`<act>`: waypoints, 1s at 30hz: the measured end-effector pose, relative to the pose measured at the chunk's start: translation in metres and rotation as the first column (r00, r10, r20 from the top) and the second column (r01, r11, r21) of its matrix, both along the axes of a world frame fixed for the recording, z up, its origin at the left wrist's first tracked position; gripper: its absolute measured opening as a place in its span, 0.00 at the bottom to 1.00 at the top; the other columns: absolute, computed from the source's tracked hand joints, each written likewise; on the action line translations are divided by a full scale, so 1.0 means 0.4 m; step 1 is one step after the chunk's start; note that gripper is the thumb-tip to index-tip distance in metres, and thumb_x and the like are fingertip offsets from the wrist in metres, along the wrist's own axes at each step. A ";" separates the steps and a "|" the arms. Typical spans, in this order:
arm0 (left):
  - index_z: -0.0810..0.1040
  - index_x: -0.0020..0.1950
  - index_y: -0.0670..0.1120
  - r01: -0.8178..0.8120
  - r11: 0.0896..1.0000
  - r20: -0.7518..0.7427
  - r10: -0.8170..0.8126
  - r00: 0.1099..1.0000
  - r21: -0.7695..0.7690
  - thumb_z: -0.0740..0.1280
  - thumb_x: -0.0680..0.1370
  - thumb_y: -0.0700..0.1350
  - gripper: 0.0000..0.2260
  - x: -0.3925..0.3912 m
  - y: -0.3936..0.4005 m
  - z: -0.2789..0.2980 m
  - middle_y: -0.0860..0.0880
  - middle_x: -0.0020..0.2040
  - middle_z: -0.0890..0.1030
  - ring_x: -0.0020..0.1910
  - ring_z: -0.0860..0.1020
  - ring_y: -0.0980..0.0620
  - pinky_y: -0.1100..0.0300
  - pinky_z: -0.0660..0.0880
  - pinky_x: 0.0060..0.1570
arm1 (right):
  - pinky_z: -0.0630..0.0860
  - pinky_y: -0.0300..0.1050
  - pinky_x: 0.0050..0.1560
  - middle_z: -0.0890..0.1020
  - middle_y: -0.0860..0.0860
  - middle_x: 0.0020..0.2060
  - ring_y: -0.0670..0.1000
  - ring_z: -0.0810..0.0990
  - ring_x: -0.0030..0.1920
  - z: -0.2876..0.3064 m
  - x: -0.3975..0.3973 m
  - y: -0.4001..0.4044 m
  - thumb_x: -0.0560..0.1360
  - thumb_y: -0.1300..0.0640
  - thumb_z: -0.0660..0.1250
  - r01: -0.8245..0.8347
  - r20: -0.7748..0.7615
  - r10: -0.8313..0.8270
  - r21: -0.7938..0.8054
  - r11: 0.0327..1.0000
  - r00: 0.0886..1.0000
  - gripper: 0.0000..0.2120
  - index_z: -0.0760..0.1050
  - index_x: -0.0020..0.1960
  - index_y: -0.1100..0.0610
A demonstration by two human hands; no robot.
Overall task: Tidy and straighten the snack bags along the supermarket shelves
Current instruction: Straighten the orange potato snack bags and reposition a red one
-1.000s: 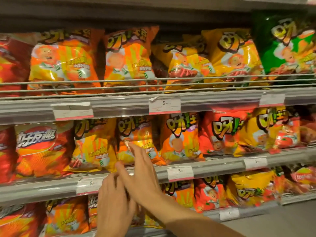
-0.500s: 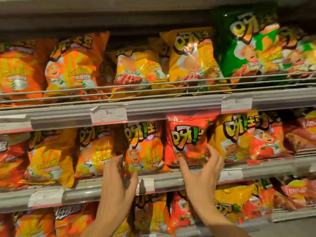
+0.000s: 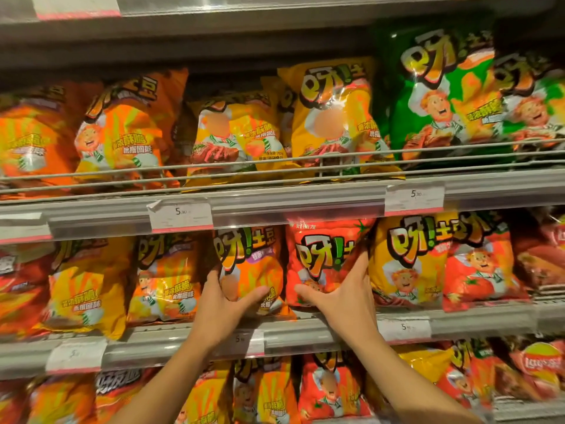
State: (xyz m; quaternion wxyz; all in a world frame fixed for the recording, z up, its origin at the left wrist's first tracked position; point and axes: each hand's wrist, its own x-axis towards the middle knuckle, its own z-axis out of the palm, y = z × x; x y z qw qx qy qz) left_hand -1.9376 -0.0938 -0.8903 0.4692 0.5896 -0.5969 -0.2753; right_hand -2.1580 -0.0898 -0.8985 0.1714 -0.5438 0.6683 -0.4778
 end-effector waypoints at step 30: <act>0.76 0.58 0.46 0.095 0.991 -0.177 -0.077 0.981 0.093 0.79 0.55 0.68 0.41 0.083 -0.038 0.014 0.48 0.51 0.83 0.52 0.81 0.46 0.47 0.79 0.54 | 0.76 0.52 0.59 0.79 0.47 0.60 0.52 0.78 0.61 0.098 -0.012 0.022 0.57 0.29 0.79 0.083 0.224 -0.068 -0.056 0.995 0.972 0.48 0.68 0.68 0.51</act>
